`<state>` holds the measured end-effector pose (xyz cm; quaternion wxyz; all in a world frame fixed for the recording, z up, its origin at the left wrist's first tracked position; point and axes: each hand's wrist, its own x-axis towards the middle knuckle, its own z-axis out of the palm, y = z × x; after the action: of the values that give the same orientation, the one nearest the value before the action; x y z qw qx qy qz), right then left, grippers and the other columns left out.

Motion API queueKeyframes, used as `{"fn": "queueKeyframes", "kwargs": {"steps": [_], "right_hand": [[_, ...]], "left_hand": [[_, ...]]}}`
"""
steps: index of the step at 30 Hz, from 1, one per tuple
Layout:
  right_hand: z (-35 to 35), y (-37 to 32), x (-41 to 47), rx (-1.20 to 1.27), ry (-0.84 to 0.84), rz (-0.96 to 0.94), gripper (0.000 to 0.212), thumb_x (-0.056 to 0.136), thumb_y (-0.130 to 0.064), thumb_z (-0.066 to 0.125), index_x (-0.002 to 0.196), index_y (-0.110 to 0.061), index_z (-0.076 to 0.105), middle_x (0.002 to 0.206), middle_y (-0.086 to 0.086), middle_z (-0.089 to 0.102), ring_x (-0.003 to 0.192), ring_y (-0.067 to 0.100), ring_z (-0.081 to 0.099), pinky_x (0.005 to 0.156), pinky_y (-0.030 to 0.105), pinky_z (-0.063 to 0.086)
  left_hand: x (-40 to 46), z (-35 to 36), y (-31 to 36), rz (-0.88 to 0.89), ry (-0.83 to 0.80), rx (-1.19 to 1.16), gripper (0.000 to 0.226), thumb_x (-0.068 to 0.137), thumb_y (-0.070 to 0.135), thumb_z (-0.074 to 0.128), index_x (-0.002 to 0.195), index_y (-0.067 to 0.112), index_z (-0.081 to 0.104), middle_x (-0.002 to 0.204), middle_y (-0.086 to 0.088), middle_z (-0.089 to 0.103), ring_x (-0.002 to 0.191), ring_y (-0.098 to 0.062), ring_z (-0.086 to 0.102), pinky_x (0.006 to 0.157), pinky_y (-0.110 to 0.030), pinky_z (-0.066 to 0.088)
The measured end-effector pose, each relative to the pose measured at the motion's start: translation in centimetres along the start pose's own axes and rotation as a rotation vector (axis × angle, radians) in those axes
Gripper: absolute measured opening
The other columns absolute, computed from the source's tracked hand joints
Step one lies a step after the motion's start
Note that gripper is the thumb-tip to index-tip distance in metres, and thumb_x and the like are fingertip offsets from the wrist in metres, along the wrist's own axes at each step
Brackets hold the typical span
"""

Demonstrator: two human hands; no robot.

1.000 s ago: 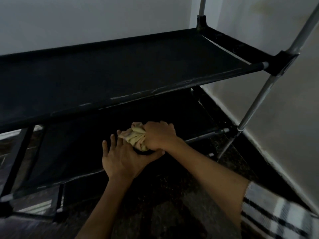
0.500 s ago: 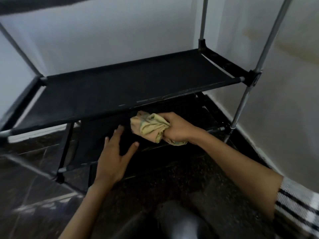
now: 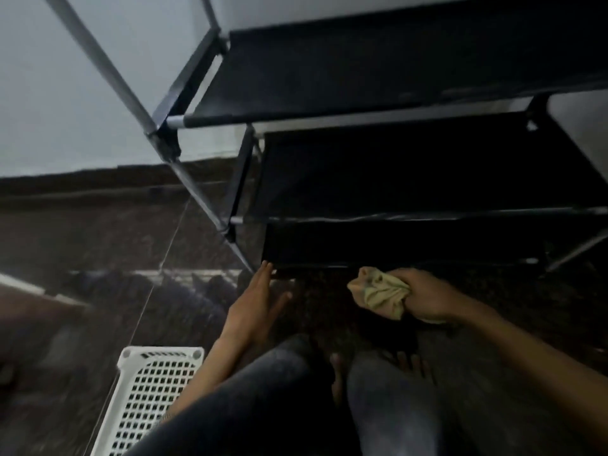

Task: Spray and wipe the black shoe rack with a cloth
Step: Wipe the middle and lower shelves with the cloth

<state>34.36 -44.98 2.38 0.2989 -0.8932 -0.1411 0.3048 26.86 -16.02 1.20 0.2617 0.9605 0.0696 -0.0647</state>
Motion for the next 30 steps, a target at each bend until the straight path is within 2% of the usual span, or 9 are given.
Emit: {"fn": "queueKeyframes", "kwargs": {"steps": [4,6,8,11,16,20,22,27,30], "right_hand": [[2.5,-0.7,3.3,-0.152,0.110,0.043,0.053,0.086,-0.013,0.051,0.134,-0.034,0.047,0.138,-0.007,0.048,0.128,0.023,0.041,0.102,0.047,0.035],[3.6,-1.5,4.4,-0.222,0.190,0.026,0.059,0.087,-0.013,0.050,0.139,-0.039,0.039,0.145,-0.012,0.038,0.135,0.021,0.030,0.104,0.047,0.029],[5.1,-2.4,5.4,-0.290,0.291,-0.002,0.063,0.086,-0.014,0.051,0.140,-0.043,0.035,0.149,-0.015,0.031,0.137,0.019,0.024,0.102,0.044,0.026],[7.5,-3.9,6.7,-0.347,0.423,-0.069,0.062,0.085,-0.020,0.055,0.138,-0.044,0.035,0.147,-0.018,0.031,0.136,0.017,0.023,0.095,0.042,0.026],[10.5,-6.5,9.1,-0.318,0.374,-0.065,0.058,0.087,-0.027,0.058,0.137,-0.045,0.035,0.144,-0.018,0.033,0.136,0.020,0.022,0.095,0.045,0.024],[10.7,-9.0,11.0,-0.245,0.415,-0.143,0.056,0.087,-0.026,0.060,0.136,-0.041,0.039,0.140,-0.013,0.039,0.134,0.021,0.025,0.096,0.045,0.024],[10.4,-10.3,12.6,-0.277,0.389,-0.151,0.052,0.088,-0.028,0.060,0.135,-0.039,0.040,0.138,-0.011,0.041,0.133,0.022,0.027,0.098,0.047,0.025],[9.1,-11.3,15.6,-0.330,0.267,-0.043,0.046,0.081,-0.041,0.068,0.123,-0.032,0.052,0.126,-0.006,0.052,0.127,0.026,0.037,0.098,0.049,0.027],[7.1,-9.0,15.3,-0.298,0.291,0.070,0.045,0.082,-0.048,0.061,0.120,-0.025,0.055,0.123,0.000,0.055,0.122,0.027,0.043,0.092,0.048,0.033]], "left_hand": [[2.9,1.1,-2.0,0.012,-0.088,0.052,0.078,0.091,0.046,0.052,0.150,0.017,0.010,0.158,0.000,0.011,0.142,-0.016,0.023,0.111,-0.031,0.026],[4.1,1.4,-2.7,0.023,-0.117,0.094,0.080,0.091,0.046,0.052,0.151,0.017,0.008,0.159,0.001,0.007,0.142,-0.017,0.023,0.111,-0.032,0.026],[5.2,1.6,-3.3,0.014,-0.190,0.164,0.081,0.091,0.047,0.051,0.151,0.018,0.004,0.159,0.003,0.000,0.142,-0.018,0.022,0.111,-0.034,0.027],[6.3,2.0,-4.1,0.003,-0.327,0.260,0.084,0.091,0.047,0.051,0.150,0.019,-0.001,0.158,0.002,-0.009,0.145,-0.020,0.014,0.114,-0.037,0.025],[6.7,2.9,-5.3,0.022,-0.398,0.341,0.086,0.090,0.040,0.056,0.151,0.015,0.002,0.158,-0.006,-0.010,0.146,-0.020,0.003,0.117,-0.036,0.019],[6.6,2.4,-5.5,0.098,-0.324,0.382,0.077,0.089,0.034,0.056,0.150,0.016,0.012,0.158,-0.005,0.010,0.143,-0.024,0.021,0.112,-0.041,0.029],[6.6,1.9,-5.4,0.076,-0.309,0.439,0.074,0.090,0.035,0.054,0.150,0.017,0.015,0.156,-0.005,0.017,0.138,-0.027,0.030,0.108,-0.042,0.034],[6.9,1.9,-4.7,0.038,-0.269,0.523,0.068,0.091,0.035,0.051,0.149,0.023,0.018,0.153,0.001,0.018,0.125,-0.031,0.044,0.090,-0.045,0.046],[6.9,2.2,-4.2,0.069,-0.241,0.616,0.068,0.093,0.037,0.047,0.150,0.031,0.010,0.152,-0.003,0.019,0.123,-0.031,0.047,0.091,-0.045,0.045]]}}
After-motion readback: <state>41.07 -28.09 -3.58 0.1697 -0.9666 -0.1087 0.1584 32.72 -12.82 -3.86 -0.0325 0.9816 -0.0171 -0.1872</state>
